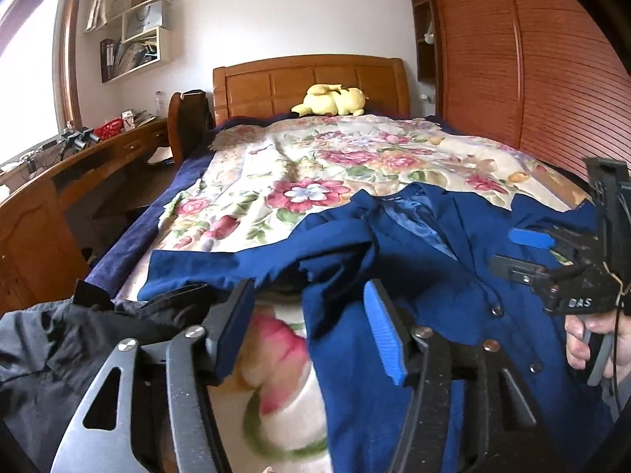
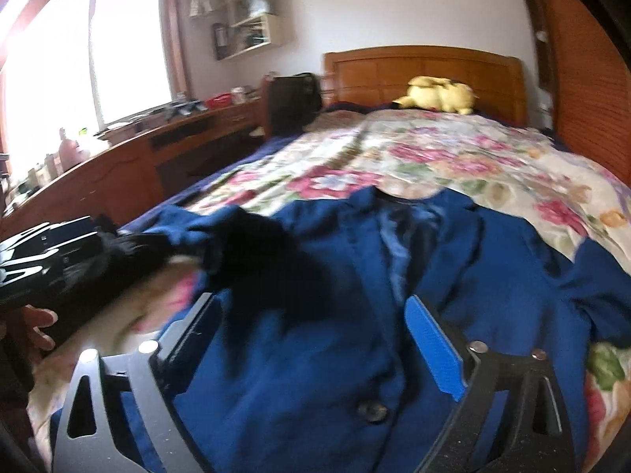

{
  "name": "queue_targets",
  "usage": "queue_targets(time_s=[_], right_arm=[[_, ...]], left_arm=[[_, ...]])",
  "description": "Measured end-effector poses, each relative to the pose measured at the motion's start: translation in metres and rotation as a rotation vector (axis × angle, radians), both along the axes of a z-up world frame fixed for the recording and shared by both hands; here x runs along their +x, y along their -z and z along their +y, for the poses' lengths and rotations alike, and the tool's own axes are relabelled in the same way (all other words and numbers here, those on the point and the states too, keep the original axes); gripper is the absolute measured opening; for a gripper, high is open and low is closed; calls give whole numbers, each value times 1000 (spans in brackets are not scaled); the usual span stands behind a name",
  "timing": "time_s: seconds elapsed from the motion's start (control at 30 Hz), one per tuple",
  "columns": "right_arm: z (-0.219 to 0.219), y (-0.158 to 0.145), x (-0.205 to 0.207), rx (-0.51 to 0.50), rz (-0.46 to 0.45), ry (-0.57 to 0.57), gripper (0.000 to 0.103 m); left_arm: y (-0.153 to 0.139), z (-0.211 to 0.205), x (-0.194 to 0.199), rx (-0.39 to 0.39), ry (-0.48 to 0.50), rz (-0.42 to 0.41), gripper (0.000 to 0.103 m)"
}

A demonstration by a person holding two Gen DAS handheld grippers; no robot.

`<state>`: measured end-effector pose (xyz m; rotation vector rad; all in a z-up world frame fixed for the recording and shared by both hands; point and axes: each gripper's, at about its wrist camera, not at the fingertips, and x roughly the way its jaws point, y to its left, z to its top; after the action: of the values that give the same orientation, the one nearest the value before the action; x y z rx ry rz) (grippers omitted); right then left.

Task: Fold large clothes

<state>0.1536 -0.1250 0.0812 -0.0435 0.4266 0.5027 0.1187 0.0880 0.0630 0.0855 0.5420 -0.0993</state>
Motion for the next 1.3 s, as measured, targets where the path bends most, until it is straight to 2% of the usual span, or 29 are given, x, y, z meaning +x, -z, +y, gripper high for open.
queue_targets(time_s=[0.2,0.53,0.7,0.8,0.9,0.93,0.97,1.0,1.07,1.13,1.3], right_arm=[[43,-23,27,-80,-8,-94,76],[131,-36,101,-180,58,-224,69],[166,-20,122,-260,132,-289,69],[185,3,137,-385,173,-278,69],[190,19,146,-420,208,-267,67],[189,21,147,-417,203,-263,64],[188,22,149,-418,199,-254,53],[187,22,151,-425,193,-239,33],[186,22,153,-420,181,-215,13],[188,17,149,-390,142,-204,9],[153,-9,124,-210,9,-116,8]], left_arm=[[-12,26,-12,-32,-3,-20,68],[-27,79,-25,-103,-72,-50,75],[-30,90,-29,-106,-95,-72,77],[-30,96,-30,-112,-98,-78,77],[-31,101,-32,-114,-106,-84,77],[-31,102,-32,-118,-109,-88,79],[-31,103,-33,-120,-111,-92,79],[-31,104,-34,-123,-112,-96,80],[-30,104,-33,-124,-112,-94,80],[-31,104,-34,-113,-113,-91,80],[-28,97,-34,-109,-101,-84,81]])
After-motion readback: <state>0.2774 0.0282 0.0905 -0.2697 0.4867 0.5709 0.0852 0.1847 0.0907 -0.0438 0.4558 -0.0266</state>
